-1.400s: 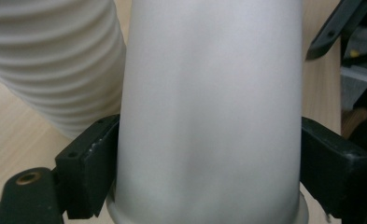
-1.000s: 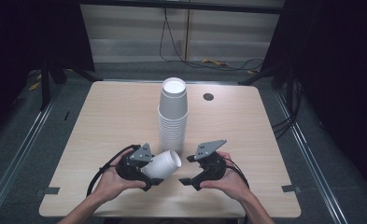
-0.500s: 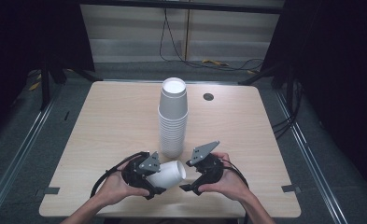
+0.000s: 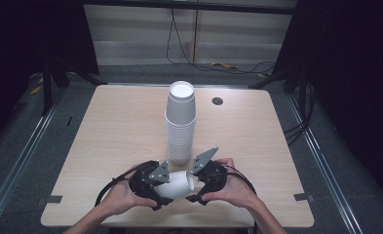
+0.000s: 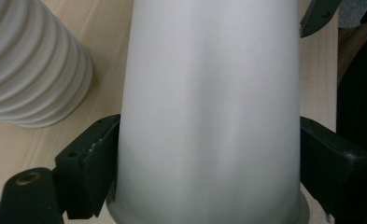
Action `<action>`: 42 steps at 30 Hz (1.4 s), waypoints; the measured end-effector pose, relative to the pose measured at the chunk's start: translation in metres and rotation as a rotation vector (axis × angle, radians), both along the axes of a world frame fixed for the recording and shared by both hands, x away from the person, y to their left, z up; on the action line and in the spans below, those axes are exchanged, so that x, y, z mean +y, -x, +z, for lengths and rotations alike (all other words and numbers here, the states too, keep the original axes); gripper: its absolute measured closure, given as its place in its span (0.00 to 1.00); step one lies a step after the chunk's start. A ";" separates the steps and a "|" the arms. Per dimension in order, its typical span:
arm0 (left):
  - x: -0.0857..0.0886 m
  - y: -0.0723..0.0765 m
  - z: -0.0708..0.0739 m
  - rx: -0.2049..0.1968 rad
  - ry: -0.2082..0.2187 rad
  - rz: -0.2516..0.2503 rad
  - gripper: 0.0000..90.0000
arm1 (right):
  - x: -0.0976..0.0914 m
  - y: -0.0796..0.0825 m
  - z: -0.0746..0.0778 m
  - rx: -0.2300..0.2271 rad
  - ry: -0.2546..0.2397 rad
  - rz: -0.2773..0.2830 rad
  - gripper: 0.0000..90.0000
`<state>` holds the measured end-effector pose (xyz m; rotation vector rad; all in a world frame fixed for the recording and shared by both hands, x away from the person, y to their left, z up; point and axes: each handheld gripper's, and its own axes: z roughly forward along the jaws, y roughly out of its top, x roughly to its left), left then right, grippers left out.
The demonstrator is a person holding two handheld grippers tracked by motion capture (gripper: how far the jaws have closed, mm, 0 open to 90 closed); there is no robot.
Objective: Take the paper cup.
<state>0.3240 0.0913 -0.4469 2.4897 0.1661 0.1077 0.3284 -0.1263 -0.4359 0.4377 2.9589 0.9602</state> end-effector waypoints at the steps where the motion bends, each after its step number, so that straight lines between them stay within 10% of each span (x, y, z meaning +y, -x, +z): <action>1: -0.001 0.000 0.000 0.002 -0.015 -0.003 0.16 | 0.001 0.000 -0.001 0.001 0.009 0.008 0.17; 14: -0.006 0.004 -0.003 -0.007 -0.043 -0.044 0.16 | 0.017 -0.002 -0.004 0.046 0.092 0.092 0.18; 42: -0.014 0.013 -0.006 -0.027 -0.015 -0.097 0.16 | 0.023 0.001 -0.007 0.083 0.039 0.132 0.22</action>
